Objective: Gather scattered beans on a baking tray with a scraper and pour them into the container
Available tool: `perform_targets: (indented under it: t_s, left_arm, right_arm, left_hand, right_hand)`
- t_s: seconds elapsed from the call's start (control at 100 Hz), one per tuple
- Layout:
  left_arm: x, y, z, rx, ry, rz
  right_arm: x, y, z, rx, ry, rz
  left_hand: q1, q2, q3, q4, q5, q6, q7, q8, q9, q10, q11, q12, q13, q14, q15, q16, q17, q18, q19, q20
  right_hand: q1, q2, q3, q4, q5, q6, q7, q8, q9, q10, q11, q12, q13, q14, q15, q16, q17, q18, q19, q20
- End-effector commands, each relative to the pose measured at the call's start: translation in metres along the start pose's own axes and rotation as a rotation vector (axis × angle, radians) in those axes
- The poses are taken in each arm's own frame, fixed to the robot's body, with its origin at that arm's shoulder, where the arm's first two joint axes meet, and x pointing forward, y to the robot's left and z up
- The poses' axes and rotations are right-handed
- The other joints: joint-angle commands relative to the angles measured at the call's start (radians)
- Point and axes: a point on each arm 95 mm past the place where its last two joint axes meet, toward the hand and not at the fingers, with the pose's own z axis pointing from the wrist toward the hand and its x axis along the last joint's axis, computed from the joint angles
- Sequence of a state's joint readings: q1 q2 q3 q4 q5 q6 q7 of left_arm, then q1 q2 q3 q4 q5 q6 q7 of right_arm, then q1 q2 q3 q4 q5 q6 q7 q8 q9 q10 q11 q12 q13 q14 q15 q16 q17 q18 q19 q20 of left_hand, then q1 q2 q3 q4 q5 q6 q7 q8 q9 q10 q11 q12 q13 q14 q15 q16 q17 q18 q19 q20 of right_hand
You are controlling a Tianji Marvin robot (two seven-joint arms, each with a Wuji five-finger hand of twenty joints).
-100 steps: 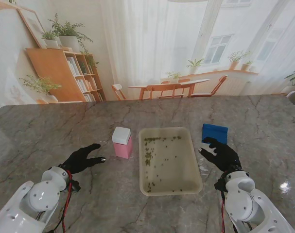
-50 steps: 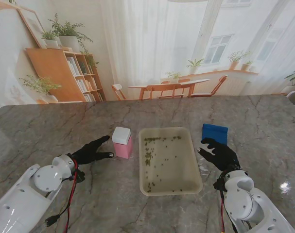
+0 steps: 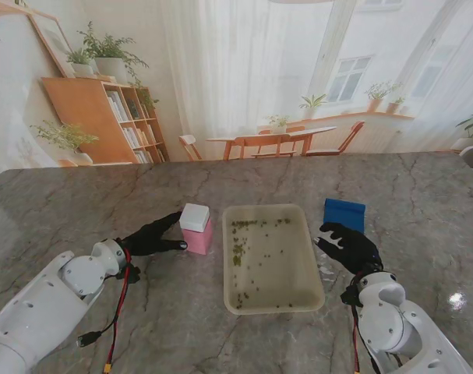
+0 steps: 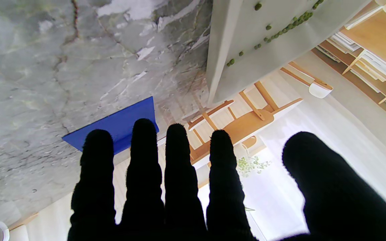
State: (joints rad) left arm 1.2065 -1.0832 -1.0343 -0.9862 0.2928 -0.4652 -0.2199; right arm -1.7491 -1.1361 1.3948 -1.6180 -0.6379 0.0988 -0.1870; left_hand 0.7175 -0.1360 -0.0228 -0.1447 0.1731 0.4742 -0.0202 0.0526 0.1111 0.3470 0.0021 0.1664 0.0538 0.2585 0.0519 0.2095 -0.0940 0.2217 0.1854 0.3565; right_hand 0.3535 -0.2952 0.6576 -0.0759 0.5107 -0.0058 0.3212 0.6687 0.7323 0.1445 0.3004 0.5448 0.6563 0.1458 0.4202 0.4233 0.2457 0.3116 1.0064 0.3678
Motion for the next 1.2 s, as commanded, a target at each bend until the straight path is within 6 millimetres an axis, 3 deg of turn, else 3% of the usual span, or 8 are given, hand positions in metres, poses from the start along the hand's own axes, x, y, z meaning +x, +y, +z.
perform_targets:
  t_s: [0.0, 0.6, 0.7, 0.9, 0.93, 0.95, 1.06, 1.19]
  left_arm:
    - [0.000, 0.004, 0.006, -0.005, 0.006, -0.012]
    - [-0.006, 0.016, 0.031, -0.046, 0.079, -0.123]
    - [-0.007, 0.019, 0.034, -0.065, 0.081, -0.142]
    - [-0.007, 0.029, 0.037, -0.121, 0.085, -0.200]
    - [-0.007, 0.030, 0.038, -0.127, 0.086, -0.210]
    - [-0.007, 0.031, 0.038, -0.131, 0.088, -0.217]
    - [-0.006, 0.036, 0.040, -0.161, 0.097, -0.242]
    - [-0.005, 0.041, 0.043, -0.174, 0.104, -0.276]
  right_arm:
    - [0.000, -0.002, 0.000, 0.019, 0.000, 0.003]
    - [0.003, -0.004, 0.004, 0.036, 0.005, 0.009]
    - [0.004, -0.004, 0.004, 0.036, 0.002, 0.010]
    - [0.004, -0.004, 0.005, 0.031, -0.008, 0.014]
    - [0.004, -0.004, 0.005, 0.030, -0.009, 0.015]
    - [0.004, -0.004, 0.005, 0.029, -0.010, 0.015]
    - [0.004, -0.004, 0.005, 0.025, -0.016, 0.017]
    - [0.004, -0.004, 0.004, 0.025, -0.021, 0.019]
  left_hand:
    - [-0.043, 0.018, 0.003, 0.100, -0.028, 0.056, -0.025, -0.023, -0.032, 0.001, -0.023, -0.016, -0.037, 0.011, -0.027, -0.006, 0.019, 0.075, 0.059, -0.026]
    - [-0.031, -0.035, 0.010, 0.095, -0.031, -0.045, -0.012, -0.044, -0.022, -0.032, 0.001, 0.048, -0.008, -0.024, 0.036, 0.019, 0.036, 0.020, 0.107, -0.071]
    - [0.000, -0.063, 0.018, 0.097, -0.031, -0.093, -0.001, -0.007, -0.015, -0.039, 0.009, 0.079, 0.007, -0.026, 0.046, 0.019, 0.039, 0.018, 0.134, -0.080]
    - [0.048, -0.132, 0.065, 0.097, -0.037, -0.233, 0.023, 0.164, 0.032, -0.064, 0.039, 0.109, 0.062, -0.041, 0.057, 0.023, 0.056, 0.010, 0.200, -0.101]
    - [-0.112, -0.213, 0.408, 0.053, -0.041, -0.262, 0.016, 0.240, 0.039, -0.068, 0.038, 0.113, 0.069, -0.043, 0.057, 0.025, 0.056, 0.009, 0.223, -0.115]
    - [-0.138, -0.231, 0.477, 0.041, -0.040, -0.271, 0.017, 0.251, 0.046, -0.070, 0.038, 0.113, 0.076, -0.044, 0.058, 0.025, 0.060, 0.009, 0.225, -0.117]
    - [-0.137, -0.263, 0.551, 0.032, -0.046, -0.309, 0.054, 0.330, 0.069, -0.078, 0.047, 0.121, 0.099, -0.044, 0.067, 0.032, 0.072, 0.006, 0.253, -0.111]
    - [-0.107, -0.280, 0.578, 0.030, -0.060, -0.351, 0.114, 0.500, 0.096, -0.087, 0.054, 0.130, 0.125, -0.046, 0.078, 0.042, 0.085, 0.003, 0.284, -0.103]
  right_hand:
    - [-0.012, 0.029, -0.016, -0.016, 0.008, -0.003, 0.011, -0.011, 0.011, 0.000, 0.022, 0.020, 0.014, 0.004, 0.009, 0.010, 0.002, 0.013, 0.021, 0.019]
    - [-0.008, 0.036, -0.026, -0.015, 0.029, -0.001, 0.021, -0.013, 0.029, 0.000, 0.028, 0.024, 0.029, 0.006, 0.017, 0.013, 0.010, 0.013, 0.030, 0.022]
    - [-0.007, 0.036, -0.027, -0.015, 0.035, 0.000, 0.023, -0.013, 0.033, 0.000, 0.030, 0.025, 0.031, 0.005, 0.019, 0.014, 0.012, 0.015, 0.032, 0.022]
    - [-0.005, 0.040, -0.029, -0.014, 0.045, 0.001, 0.028, -0.013, 0.038, 0.001, 0.032, 0.026, 0.034, 0.006, 0.022, 0.015, 0.014, 0.015, 0.035, 0.022]
    - [-0.005, 0.040, -0.030, -0.014, 0.048, 0.002, 0.029, -0.012, 0.039, 0.001, 0.032, 0.026, 0.035, 0.007, 0.022, 0.015, 0.014, 0.015, 0.036, 0.022]
    - [-0.004, 0.040, -0.030, -0.014, 0.049, 0.002, 0.030, -0.012, 0.039, 0.001, 0.033, 0.026, 0.036, 0.007, 0.023, 0.015, 0.014, 0.015, 0.036, 0.022]
    - [-0.002, 0.043, -0.031, -0.014, 0.055, 0.004, 0.033, -0.012, 0.042, 0.002, 0.034, 0.026, 0.037, 0.008, 0.025, 0.016, 0.016, 0.016, 0.038, 0.022]
    - [-0.001, 0.045, -0.034, -0.014, 0.058, 0.003, 0.035, -0.012, 0.043, 0.002, 0.035, 0.027, 0.037, 0.007, 0.027, 0.016, 0.016, 0.017, 0.040, 0.021]
